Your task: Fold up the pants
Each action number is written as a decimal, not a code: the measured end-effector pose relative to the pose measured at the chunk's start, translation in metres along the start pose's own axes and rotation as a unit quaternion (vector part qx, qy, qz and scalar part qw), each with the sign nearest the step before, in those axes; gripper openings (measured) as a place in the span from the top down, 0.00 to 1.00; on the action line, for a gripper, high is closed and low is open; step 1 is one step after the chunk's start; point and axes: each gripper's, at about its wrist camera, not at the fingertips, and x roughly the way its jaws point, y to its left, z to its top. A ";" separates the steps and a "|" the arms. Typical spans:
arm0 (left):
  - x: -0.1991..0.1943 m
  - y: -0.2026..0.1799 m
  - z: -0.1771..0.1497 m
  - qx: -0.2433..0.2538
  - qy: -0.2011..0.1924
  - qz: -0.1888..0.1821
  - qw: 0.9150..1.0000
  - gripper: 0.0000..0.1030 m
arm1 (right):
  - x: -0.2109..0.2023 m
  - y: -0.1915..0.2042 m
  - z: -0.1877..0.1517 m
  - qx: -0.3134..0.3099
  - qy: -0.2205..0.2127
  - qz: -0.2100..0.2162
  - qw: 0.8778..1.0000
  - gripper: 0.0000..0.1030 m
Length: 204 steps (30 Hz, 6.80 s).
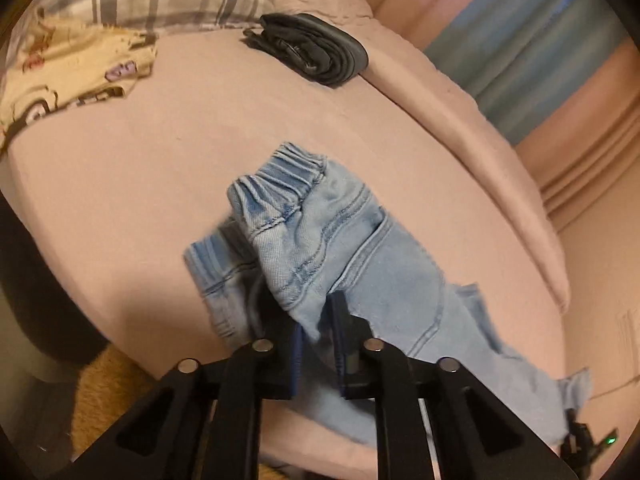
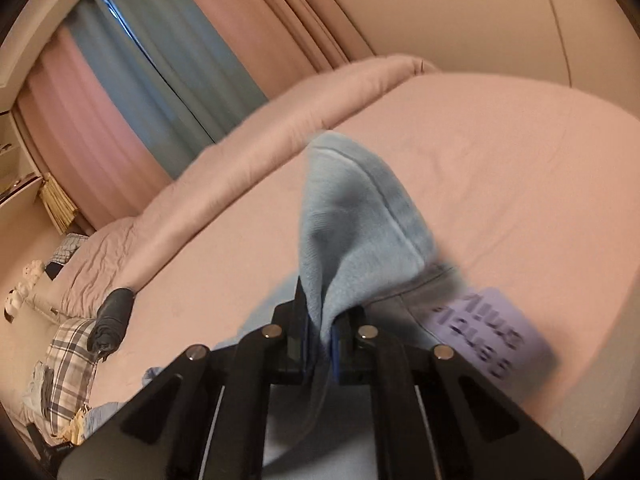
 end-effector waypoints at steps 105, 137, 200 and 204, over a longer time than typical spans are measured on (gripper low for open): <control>-0.029 0.013 0.032 0.048 -0.019 0.099 0.994 0.58 | 0.218 0.261 -0.145 -0.266 0.318 0.145 0.899 0.91; 0.069 -0.051 0.028 0.180 -0.034 0.105 0.977 0.58 | 0.181 0.283 -0.140 -0.352 0.246 0.058 0.901 0.61; 0.088 -0.167 -0.096 0.264 0.114 -0.019 0.958 0.42 | 0.052 0.029 -0.074 -0.225 0.133 -0.168 0.950 0.39; 0.088 -0.166 -0.096 0.270 0.113 -0.017 0.956 0.41 | 0.046 0.008 -0.059 -0.194 0.127 -0.166 0.958 0.40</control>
